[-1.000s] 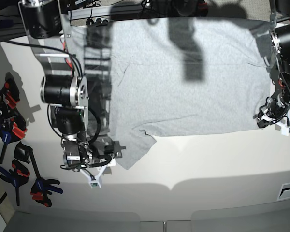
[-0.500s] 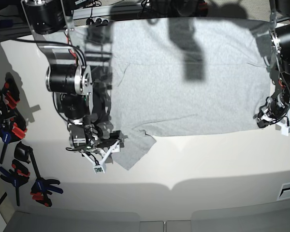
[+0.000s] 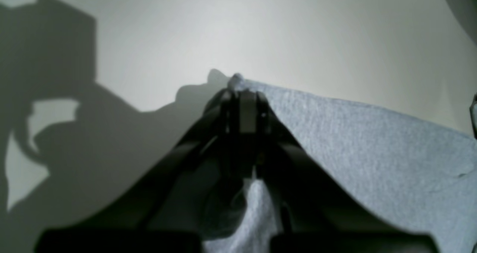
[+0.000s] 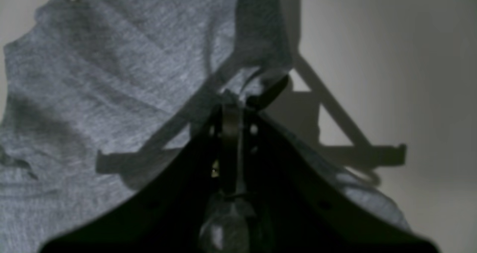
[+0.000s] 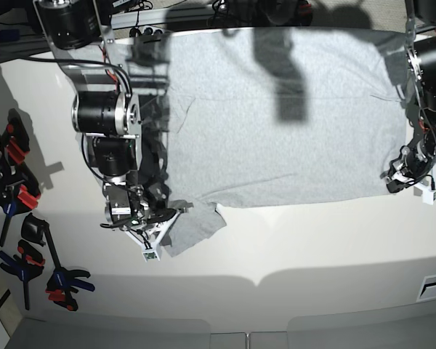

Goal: Fold the T-shirt properly
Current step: 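Reach the right gripper to the hem corner and grasp it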

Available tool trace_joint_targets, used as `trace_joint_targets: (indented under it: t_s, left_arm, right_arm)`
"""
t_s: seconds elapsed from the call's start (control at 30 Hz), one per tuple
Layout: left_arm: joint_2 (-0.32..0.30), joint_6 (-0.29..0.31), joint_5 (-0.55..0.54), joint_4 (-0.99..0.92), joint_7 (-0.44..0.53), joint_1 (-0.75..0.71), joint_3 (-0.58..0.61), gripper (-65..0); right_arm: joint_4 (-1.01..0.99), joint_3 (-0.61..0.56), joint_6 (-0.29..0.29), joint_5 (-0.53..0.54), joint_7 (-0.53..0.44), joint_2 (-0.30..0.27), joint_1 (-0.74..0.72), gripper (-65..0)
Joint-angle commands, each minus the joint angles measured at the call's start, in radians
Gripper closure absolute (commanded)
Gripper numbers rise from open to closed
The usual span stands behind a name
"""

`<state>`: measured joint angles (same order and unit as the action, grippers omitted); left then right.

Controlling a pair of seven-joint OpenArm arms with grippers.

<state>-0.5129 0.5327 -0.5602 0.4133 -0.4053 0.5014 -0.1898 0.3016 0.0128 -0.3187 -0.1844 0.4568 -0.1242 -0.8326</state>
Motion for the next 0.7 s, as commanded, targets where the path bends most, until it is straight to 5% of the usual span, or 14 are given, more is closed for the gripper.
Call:
trace_joint_targets:
  t_s: [0.0, 0.33, 0.57, 0.67]
  left_arm:
    - [-0.02, -0.008, 0.01, 0.013, 0.0, 0.017, 0.001, 0.0]
    - [-0.017, -0.008, 0.01, 0.093, 0.058, 0.016, 0.001, 0.0]
    - [-0.018, -0.007, 0.01, 0.257, -0.05, -0.018, 0.001, 0.0]
    - [-0.017, -0.008, 0.009, 0.395, -0.091, -0.084, 0.001, 0.0]
  right_arm:
    - [0.035, 0.001, 0.004, -0.003, -0.024, -0.003, -0.046, 0.0]
    - [0.112, 0.001, -0.017, 0.004, 0.041, -0.003, -0.08, 0.0]
    - [0.166, 0.0, -0.024, 0.005, 0.096, -0.002, -0.095, 0.0]
    - [0.217, 0.0, -0.088, 0.035, 0.168, -0.003, -0.089, 0.0]
